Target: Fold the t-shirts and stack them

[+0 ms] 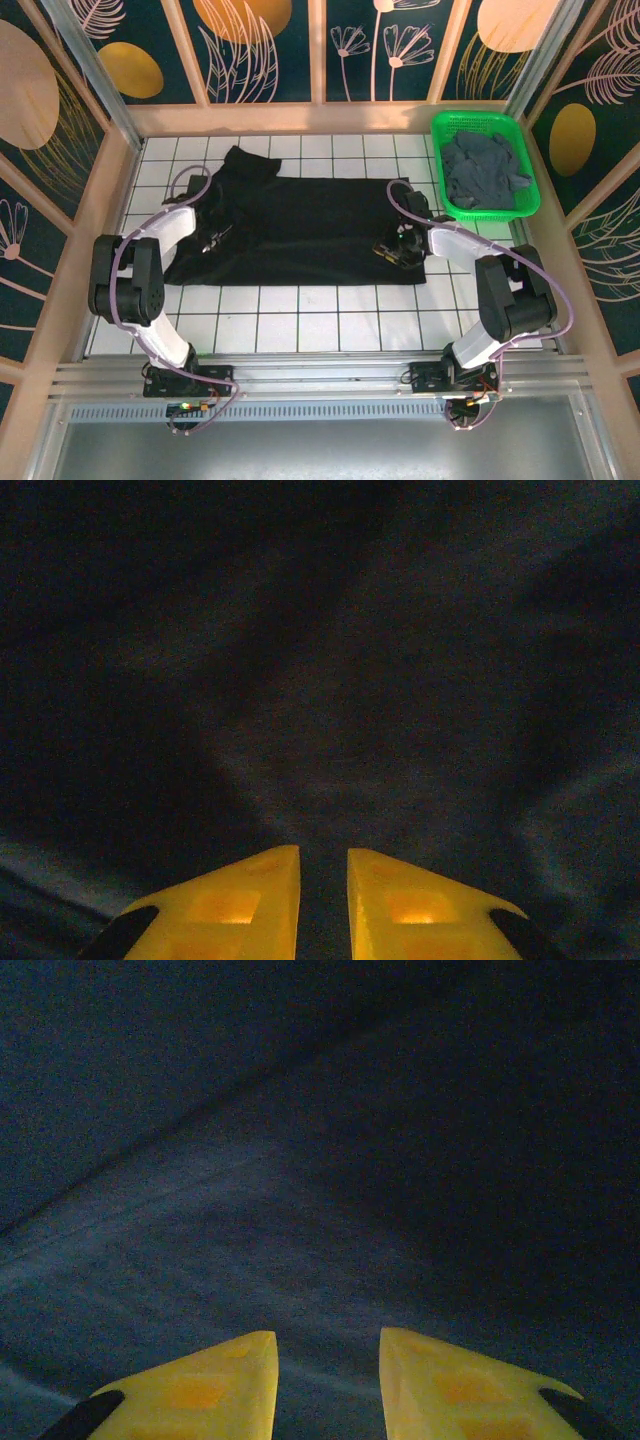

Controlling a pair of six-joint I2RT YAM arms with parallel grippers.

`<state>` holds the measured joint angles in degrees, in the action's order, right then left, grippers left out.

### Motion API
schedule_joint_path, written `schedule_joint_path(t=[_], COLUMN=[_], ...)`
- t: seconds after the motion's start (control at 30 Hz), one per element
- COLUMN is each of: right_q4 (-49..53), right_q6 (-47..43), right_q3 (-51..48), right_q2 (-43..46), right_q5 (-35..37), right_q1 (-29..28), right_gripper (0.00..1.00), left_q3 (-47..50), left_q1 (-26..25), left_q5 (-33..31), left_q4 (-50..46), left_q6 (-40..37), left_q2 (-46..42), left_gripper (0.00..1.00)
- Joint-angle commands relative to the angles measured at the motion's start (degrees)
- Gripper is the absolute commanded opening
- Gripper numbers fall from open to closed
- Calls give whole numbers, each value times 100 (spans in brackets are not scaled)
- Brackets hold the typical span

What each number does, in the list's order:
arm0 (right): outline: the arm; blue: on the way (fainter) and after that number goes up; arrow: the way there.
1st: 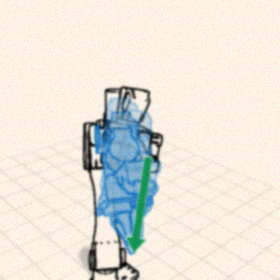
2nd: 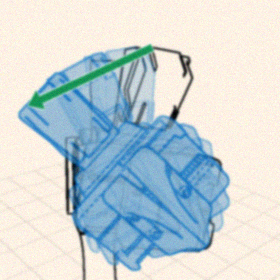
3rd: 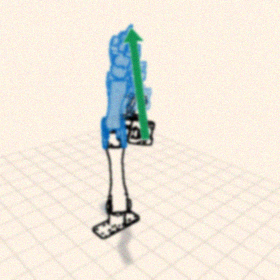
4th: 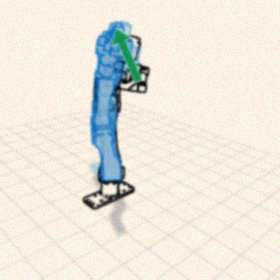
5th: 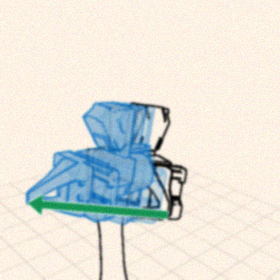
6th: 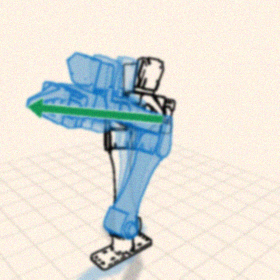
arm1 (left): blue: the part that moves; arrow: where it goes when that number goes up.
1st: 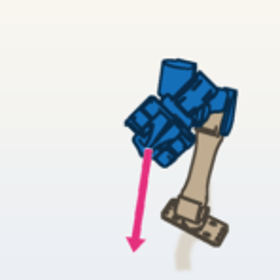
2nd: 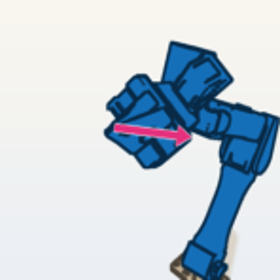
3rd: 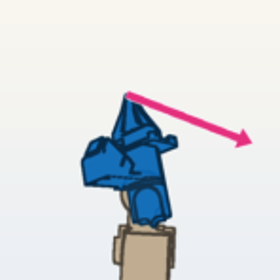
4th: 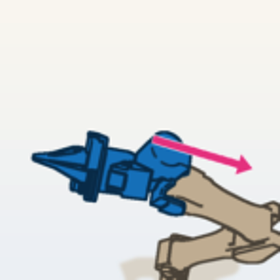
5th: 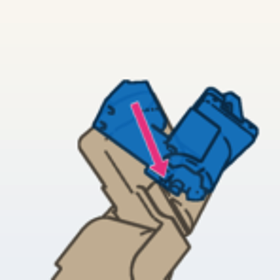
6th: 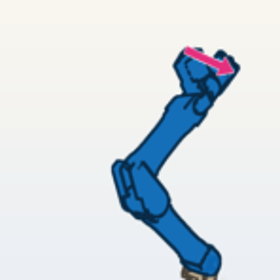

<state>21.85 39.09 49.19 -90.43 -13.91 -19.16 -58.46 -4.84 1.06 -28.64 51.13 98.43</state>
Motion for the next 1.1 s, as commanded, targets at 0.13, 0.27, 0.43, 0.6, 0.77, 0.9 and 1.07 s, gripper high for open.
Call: schedule_joint_path(t=[0.13, 0.27, 0.43, 0.6, 0.77, 0.9, 1.07], right_q4=[822, 1220, 1547, 1450, 942, 665, 788], right_q6=[-279, -199, 47, -153, -457, -625, -914], right_q3=[-427, -657, -744, 125, 1384, 2348, 3401], right_q2=[-353, -70, 499, 688, 79, -722, -1592], right_q5=[524, 441, 67, 76, 326, 601, 878], right_q1=[-206, -457, -633, -565, -160, 147, 346], right_gripper=[32, 32, 35, 42, 45, 45, 45], left_q3=[1310, 1876, 2056, 946, -1257, -3036, -4685], left_q1=[288, 400, 474, 478, 483, 480, 476], left_q5=[-160, -267, -604, -844, -732, -643, -813], left_q4=[237, 161, -289, -385, -338, -384, -207], left_q6=[536, 673, 749, 350, -418, -950, -1429], left_q2=[-612, -1151, -1792, -1667, -312, 1139, 2393], left_gripper=[21, 21, 21, 29, 40, 47, 52])
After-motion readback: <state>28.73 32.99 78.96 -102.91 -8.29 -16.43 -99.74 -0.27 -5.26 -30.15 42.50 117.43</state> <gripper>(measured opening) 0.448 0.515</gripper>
